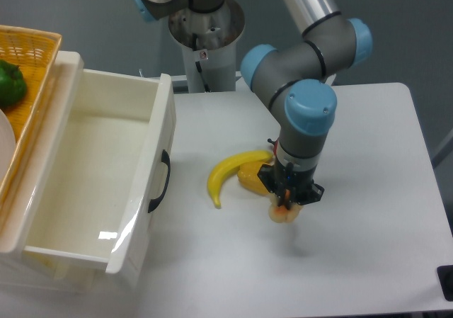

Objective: Pick up the round bread
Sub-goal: 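Lift the held bread roll up off the table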

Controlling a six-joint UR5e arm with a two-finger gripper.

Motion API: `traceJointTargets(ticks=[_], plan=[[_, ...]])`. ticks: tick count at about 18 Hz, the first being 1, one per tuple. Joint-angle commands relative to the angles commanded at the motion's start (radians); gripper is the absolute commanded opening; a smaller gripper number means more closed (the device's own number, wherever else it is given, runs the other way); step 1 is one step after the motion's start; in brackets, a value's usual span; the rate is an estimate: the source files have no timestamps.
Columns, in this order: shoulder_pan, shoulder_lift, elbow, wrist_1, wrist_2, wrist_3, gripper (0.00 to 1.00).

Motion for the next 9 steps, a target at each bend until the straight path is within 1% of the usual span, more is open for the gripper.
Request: traceJointTargets(ticks=[2,9], plan=[[-0.002,0.000,-0.003,-0.014,0.000,0.034,0.00],[0.000,0.005,-0.009,-0.025,0.002,0.040,0.00]])
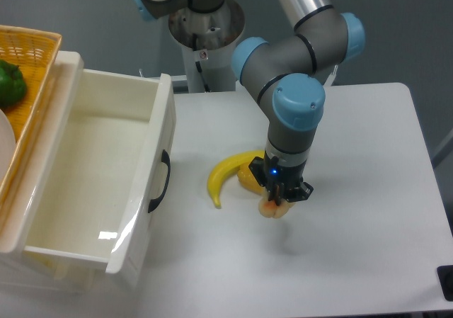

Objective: Pick up the round bread
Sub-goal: 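Lift the held bread roll up off the table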

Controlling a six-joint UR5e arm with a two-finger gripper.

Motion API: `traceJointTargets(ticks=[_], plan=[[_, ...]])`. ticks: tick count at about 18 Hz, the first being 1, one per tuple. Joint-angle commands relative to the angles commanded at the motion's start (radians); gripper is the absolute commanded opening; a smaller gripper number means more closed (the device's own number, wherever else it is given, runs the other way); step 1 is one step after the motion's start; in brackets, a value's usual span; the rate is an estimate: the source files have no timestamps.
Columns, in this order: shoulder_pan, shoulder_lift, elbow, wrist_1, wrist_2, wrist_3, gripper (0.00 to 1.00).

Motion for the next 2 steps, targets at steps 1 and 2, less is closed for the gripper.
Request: traceJointTargets(ticks=[1,2], plan=[[0.000,0.000,0.000,0.000,0.000,0.000,0.00],[0.000,0.000,-0.002,0.000,0.000,0.000,0.00]])
